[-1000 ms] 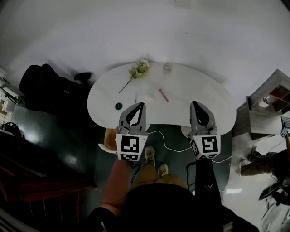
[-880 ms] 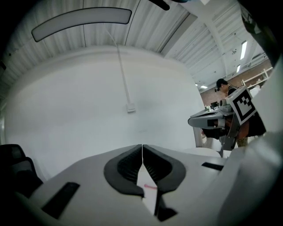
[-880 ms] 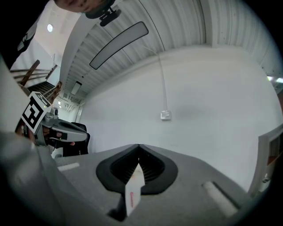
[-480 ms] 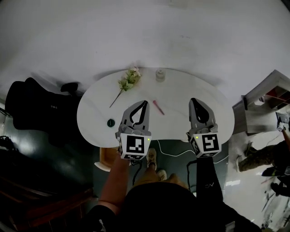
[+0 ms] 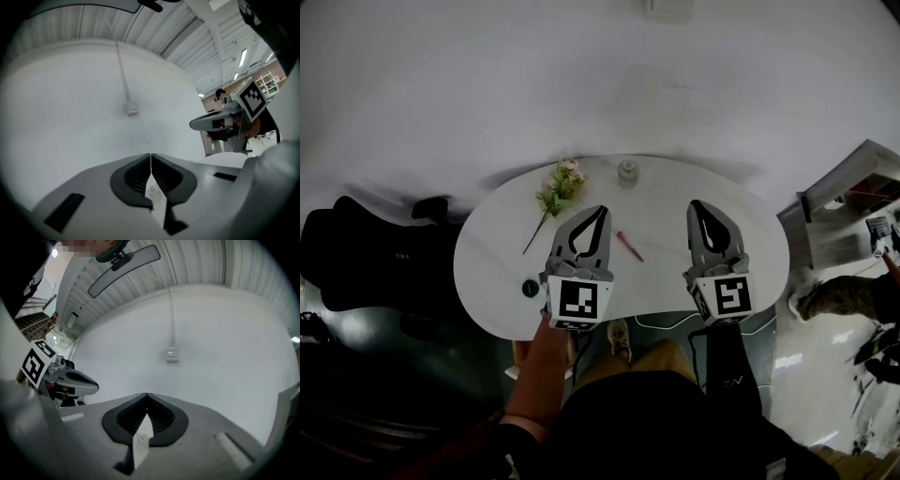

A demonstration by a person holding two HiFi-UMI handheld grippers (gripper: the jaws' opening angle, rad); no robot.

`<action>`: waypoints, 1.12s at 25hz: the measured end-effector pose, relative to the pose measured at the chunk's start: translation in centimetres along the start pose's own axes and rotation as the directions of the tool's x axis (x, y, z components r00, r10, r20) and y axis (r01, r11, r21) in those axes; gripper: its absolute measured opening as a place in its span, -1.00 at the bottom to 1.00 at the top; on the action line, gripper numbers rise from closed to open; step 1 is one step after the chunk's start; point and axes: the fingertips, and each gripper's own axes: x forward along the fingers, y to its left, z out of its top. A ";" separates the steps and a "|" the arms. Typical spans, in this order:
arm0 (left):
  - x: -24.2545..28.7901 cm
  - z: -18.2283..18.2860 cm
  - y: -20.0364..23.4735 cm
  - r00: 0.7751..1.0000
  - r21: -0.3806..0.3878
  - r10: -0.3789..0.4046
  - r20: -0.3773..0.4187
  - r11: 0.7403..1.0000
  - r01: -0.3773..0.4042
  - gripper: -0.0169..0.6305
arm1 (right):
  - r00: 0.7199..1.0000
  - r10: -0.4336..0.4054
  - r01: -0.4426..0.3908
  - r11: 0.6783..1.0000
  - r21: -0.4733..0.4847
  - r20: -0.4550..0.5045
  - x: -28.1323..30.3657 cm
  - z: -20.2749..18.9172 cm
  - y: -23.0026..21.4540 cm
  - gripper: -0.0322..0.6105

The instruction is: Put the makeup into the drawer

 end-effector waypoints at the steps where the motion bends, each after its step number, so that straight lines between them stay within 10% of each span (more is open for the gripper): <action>1: 0.3 -0.1 0.3 1.000 0.005 0.001 0.000 1.000 -0.001 -0.91 | 1.000 -0.008 0.008 1.000 0.010 -0.007 0.2 -0.4 -0.2 -0.89; 14: 4.0 -1.1 0.8 0.999 0.033 -0.029 -0.033 0.999 0.030 -0.91 | 0.999 0.025 -0.024 1.000 0.020 -0.039 3.6 -2.2 -2.5 -0.89; 19: 6.2 -5.8 -1.5 0.973 0.100 -0.145 -0.181 0.981 0.165 -0.91 | 0.997 0.042 -0.040 0.999 0.032 -0.060 4.7 -3.6 -3.6 -0.89; 24: 7.7 -11.3 -5.2 0.875 0.162 -0.335 -0.350 0.898 0.409 -0.91 | 0.996 0.042 -0.038 0.998 0.056 -0.075 5.3 -4.9 -4.7 -0.89; 28: 8.1 -16.6 -8.5 0.720 0.257 -0.456 -0.523 0.721 0.644 -0.55 | 0.994 0.042 -0.036 0.998 0.059 -0.104 5.6 -6.0 -5.8 -0.89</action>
